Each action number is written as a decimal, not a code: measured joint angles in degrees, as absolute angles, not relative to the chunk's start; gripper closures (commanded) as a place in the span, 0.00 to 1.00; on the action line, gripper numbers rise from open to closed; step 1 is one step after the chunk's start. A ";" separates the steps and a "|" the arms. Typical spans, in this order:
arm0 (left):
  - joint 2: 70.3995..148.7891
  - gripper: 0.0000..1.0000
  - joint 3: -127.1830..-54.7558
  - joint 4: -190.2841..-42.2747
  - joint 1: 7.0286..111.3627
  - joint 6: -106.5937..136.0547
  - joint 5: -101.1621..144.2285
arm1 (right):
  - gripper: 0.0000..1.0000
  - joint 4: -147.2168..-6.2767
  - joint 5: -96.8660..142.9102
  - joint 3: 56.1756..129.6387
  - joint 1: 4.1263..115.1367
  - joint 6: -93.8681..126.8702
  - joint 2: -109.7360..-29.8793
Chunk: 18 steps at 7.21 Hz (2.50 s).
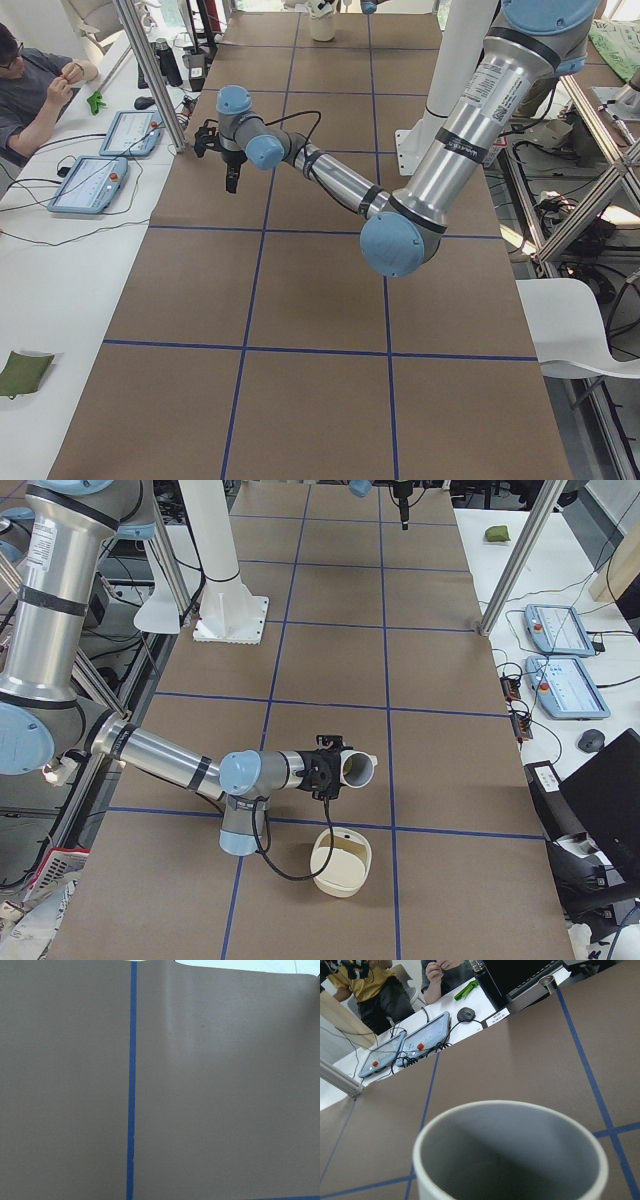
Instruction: Left arm hands cup to right arm to dump lemon
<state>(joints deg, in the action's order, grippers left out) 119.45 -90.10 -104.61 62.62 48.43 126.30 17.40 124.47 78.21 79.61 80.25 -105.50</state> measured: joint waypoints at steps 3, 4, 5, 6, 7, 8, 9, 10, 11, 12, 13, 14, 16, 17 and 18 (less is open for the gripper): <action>119.60 0.00 -90.38 -104.49 62.65 48.47 126.30 | 1.00 27.59 124.86 70.02 81.74 94.18 -102.53; 119.67 0.00 -90.71 -104.43 62.62 48.62 126.30 | 1.00 28.42 124.88 68.74 82.52 97.42 -102.08; 119.78 0.00 -91.10 -104.33 62.61 48.88 126.32 | 0.99 28.76 124.91 67.93 83.49 100.89 -101.79; 119.83 0.00 -91.55 -104.21 62.63 49.08 126.36 | 0.99 28.92 124.95 67.35 84.37 104.96 -101.65; 119.81 0.00 -92.01 -104.12 62.65 49.17 126.37 | 0.99 29.13 124.97 67.10 85.07 110.44 -101.50; 119.84 0.00 -92.26 -104.08 62.69 49.20 126.38 | 0.99 29.91 124.96 66.65 85.72 116.45 -101.31; 119.87 0.00 -92.39 -104.07 62.78 49.21 126.39 | 0.99 31.36 124.90 65.60 86.26 121.95 -101.17; 119.91 0.00 -92.42 -104.07 62.86 49.22 126.39 | 0.99 32.53 124.74 64.42 86.92 127.19 -100.82; 119.92 0.00 -92.50 -104.04 62.87 49.22 126.37 | 0.98 33.10 124.53 63.12 88.06 133.22 -99.84; 119.92 0.00 -92.62 -104.01 62.87 49.24 126.33 | 0.95 33.35 124.42 61.68 89.33 139.29 -98.64; 120.00 0.00 -92.79 -103.89 62.83 49.28 126.31 | 0.94 33.44 124.39 60.81 90.05 144.23 -97.97; 120.12 0.00 -93.21 -103.16 62.79 49.30 126.30 | 0.93 33.49 124.39 60.42 90.52 149.20 -97.68; 121.06 0.00 -94.59 -99.77 62.76 49.29 126.28 | 0.93 33.56 124.51 60.24 91.33 158.78 -97.39; 121.98 0.00 -94.88 -97.96 62.76 49.27 126.24 | 0.93 33.57 124.90 60.22 92.07 161.95 -97.61; 122.77 0.00 -95.11 -96.62 62.76 49.28 126.22 | 0.93 33.56 125.82 60.21 93.48 164.38 -97.99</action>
